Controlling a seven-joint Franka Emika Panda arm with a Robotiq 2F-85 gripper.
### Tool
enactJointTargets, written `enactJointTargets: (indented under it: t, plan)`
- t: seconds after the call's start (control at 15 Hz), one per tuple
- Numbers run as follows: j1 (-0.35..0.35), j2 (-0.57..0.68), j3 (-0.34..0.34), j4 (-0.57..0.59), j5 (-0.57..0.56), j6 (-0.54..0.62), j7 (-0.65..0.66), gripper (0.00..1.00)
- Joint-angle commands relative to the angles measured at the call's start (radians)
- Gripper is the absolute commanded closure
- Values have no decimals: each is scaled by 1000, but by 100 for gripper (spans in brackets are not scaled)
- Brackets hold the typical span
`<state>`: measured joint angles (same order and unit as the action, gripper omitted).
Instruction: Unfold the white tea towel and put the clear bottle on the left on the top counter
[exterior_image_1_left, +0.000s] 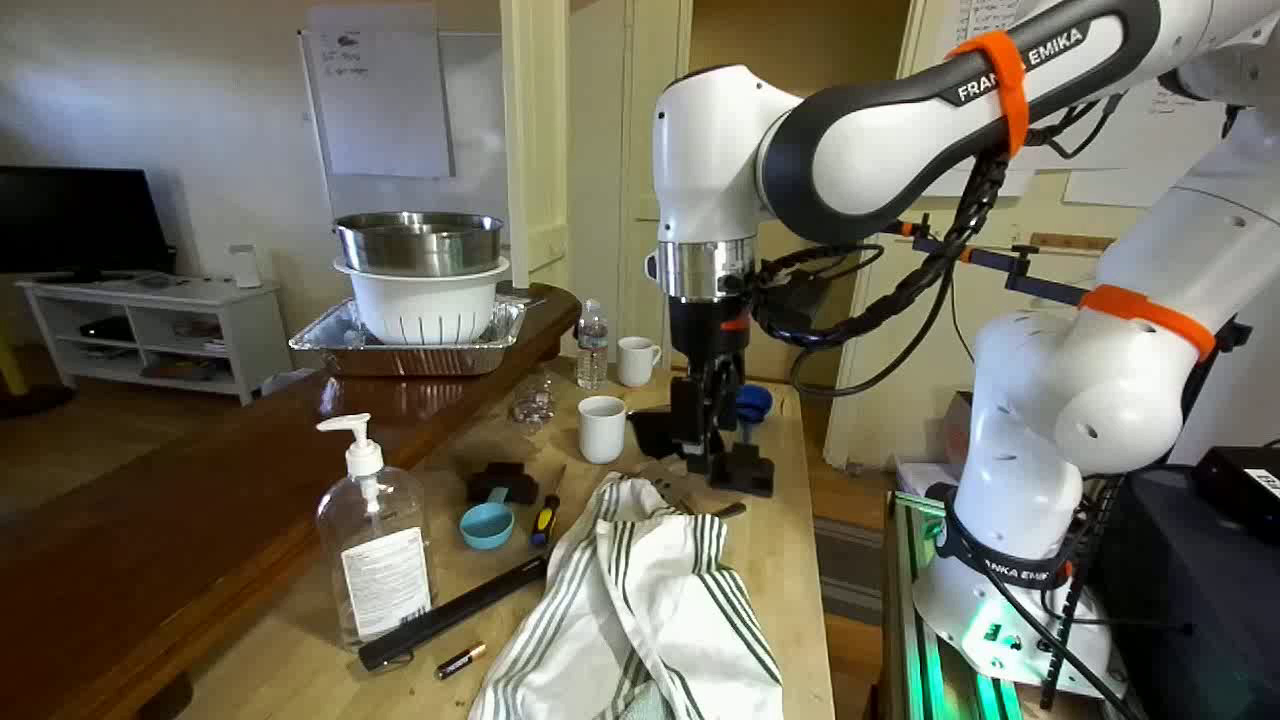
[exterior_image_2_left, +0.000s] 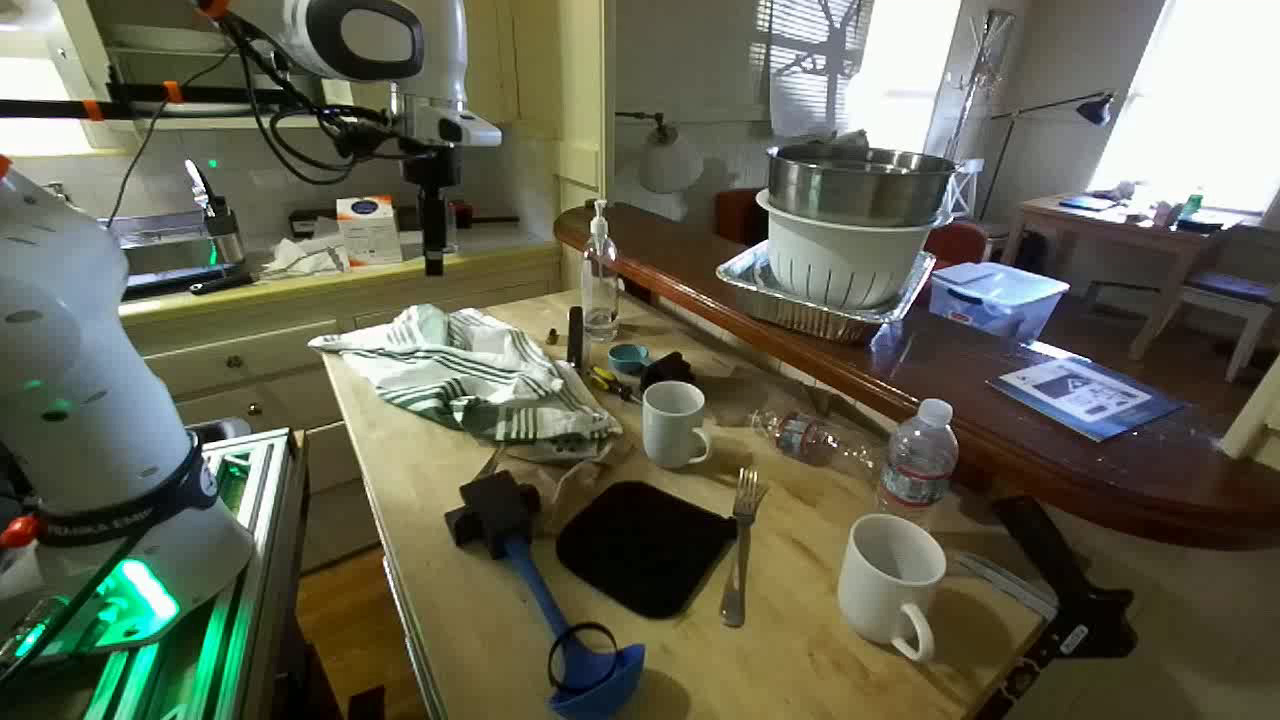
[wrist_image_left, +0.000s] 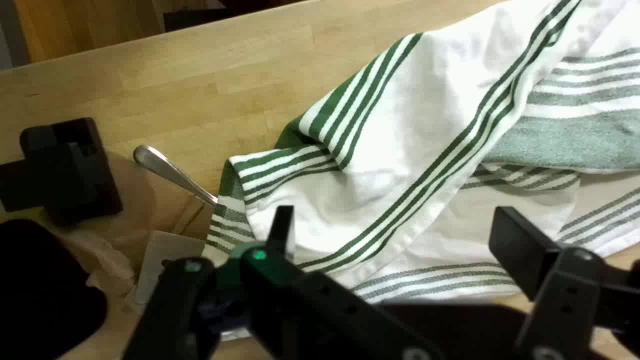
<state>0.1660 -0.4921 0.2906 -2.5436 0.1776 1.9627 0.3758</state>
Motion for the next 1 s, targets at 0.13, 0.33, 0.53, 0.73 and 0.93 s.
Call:
enactJointTargets:
  t: [0.13, 0.33, 0.53, 0.73, 0.93]
  plan:
    - [7, 1, -7, 0, -4, -1, 3, 0]
    - [7, 1, -7, 0, -4, -1, 3, 0]
    - [-18, 77, 17, 10, 19, 34, 123, 0]
    - [-30, 186, 36, 30, 45, 105, 269, 0]
    - [-27, 289, 47, 30, 18, 285, 410, 0]
